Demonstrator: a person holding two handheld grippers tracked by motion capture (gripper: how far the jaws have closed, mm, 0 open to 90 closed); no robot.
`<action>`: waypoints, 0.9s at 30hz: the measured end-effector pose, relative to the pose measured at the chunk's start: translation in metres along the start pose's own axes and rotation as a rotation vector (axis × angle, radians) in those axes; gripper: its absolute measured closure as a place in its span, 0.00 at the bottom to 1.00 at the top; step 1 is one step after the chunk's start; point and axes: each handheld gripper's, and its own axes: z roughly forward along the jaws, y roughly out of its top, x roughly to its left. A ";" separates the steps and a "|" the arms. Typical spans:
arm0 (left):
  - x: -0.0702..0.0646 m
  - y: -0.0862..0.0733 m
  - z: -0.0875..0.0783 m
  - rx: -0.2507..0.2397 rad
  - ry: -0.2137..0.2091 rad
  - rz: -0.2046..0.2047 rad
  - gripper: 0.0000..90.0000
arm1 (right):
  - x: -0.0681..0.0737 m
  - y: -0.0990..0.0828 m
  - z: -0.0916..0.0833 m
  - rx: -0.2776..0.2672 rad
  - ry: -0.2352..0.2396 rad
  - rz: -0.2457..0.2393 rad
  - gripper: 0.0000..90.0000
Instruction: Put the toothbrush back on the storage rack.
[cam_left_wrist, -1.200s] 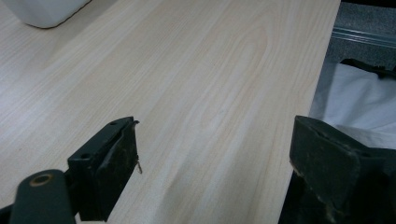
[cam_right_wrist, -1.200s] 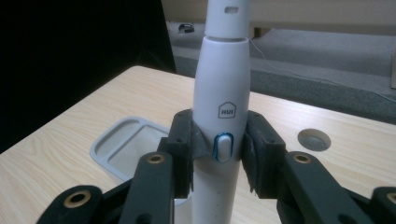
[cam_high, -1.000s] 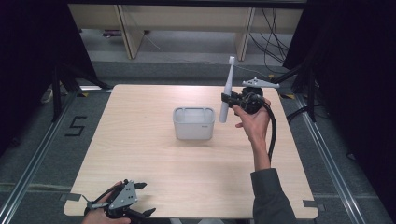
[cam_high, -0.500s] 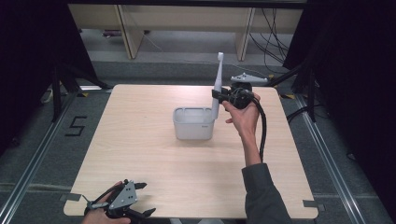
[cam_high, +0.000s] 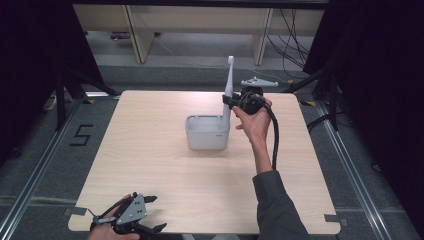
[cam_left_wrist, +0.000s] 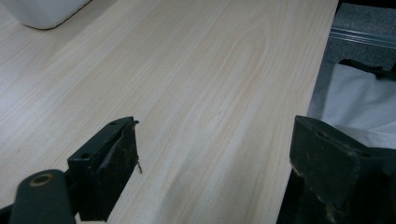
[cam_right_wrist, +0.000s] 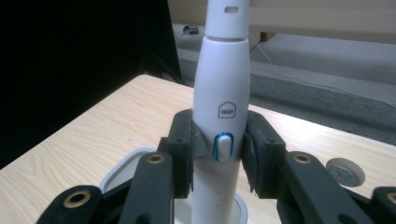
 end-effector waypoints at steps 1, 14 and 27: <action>0.000 0.000 0.000 0.000 0.000 0.000 0.16 | 0.000 0.000 0.001 0.003 0.000 0.005 0.74; -0.001 0.000 0.000 -0.018 -0.005 -0.017 0.16 | -0.002 -0.006 0.015 0.004 -0.022 0.029 0.74; 0.000 0.000 0.000 0.001 -0.001 0.002 0.16 | -0.008 -0.025 0.025 0.041 -0.026 0.027 0.74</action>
